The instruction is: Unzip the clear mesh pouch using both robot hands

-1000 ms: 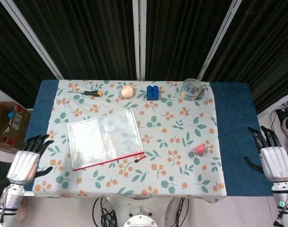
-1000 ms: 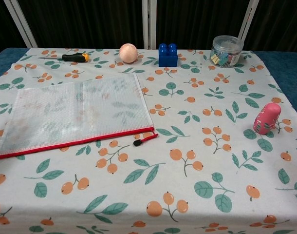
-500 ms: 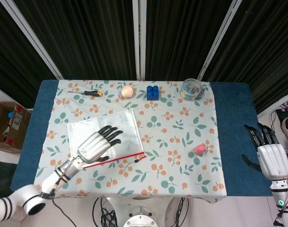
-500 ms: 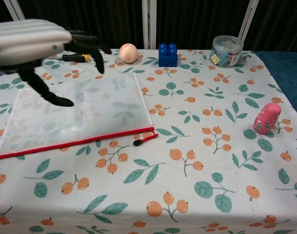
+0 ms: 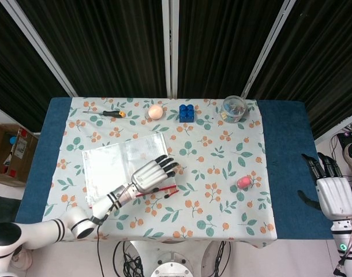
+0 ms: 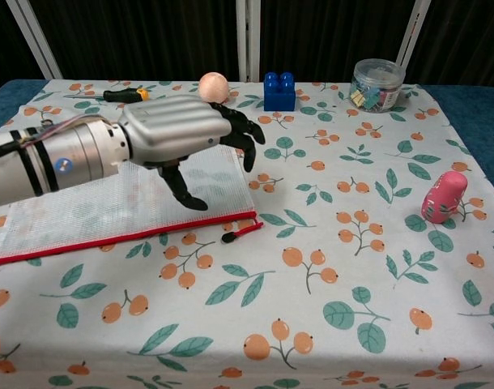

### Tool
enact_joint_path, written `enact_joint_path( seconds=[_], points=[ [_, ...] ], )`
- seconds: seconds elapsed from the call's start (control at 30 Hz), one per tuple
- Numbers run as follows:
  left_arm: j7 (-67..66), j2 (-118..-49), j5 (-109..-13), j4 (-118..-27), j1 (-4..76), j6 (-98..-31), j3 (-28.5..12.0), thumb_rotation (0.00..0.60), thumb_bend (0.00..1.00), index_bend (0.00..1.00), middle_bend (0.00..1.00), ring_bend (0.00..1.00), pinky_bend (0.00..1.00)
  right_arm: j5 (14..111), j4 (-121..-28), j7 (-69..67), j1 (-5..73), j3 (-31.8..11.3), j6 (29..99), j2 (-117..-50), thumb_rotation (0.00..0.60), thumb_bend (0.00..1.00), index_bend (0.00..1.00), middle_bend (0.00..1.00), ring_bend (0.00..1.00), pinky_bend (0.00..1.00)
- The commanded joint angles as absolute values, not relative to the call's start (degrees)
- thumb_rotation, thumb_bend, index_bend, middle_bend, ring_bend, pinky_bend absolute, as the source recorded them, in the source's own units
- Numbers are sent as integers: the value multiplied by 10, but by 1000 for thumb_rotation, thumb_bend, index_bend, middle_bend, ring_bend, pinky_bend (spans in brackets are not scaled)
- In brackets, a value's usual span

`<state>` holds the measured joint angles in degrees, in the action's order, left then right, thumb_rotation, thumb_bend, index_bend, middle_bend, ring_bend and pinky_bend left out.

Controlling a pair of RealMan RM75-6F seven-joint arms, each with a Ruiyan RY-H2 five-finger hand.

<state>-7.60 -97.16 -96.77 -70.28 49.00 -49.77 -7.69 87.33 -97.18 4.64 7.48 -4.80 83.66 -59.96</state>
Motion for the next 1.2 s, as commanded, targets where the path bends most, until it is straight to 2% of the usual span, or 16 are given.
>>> enact_joint_path(
  seconds=[0.03, 0.53, 0.73, 1.2],
  points=[
    [-62, -997, -973, -676, 505, -501, -66, 600, 126, 354, 144, 103, 156, 873, -971, 47, 75, -47, 836, -601, 600, 123, 63, 149, 12, 88],
    [-49, -1058, -962, -591, 530, -514, -43, 600, 126, 355, 144, 103, 155, 875, -963, 40, 73, -43, 838, -603, 600, 123, 63, 149, 12, 88],
    [-58, -1070, -948, -579, 540, -497, -39, 600, 125, 364, 145, 103, 155, 874, -961, 36, 70, -42, 841, -604, 600, 124, 63, 149, 12, 88],
    [-84, -1042, -914, -670, 554, -460, -36, 600, 125, 423, 145, 103, 155, 872, -951, 26, 68, -41, 840, -606, 600, 123, 63, 149, 12, 88]
  ],
)
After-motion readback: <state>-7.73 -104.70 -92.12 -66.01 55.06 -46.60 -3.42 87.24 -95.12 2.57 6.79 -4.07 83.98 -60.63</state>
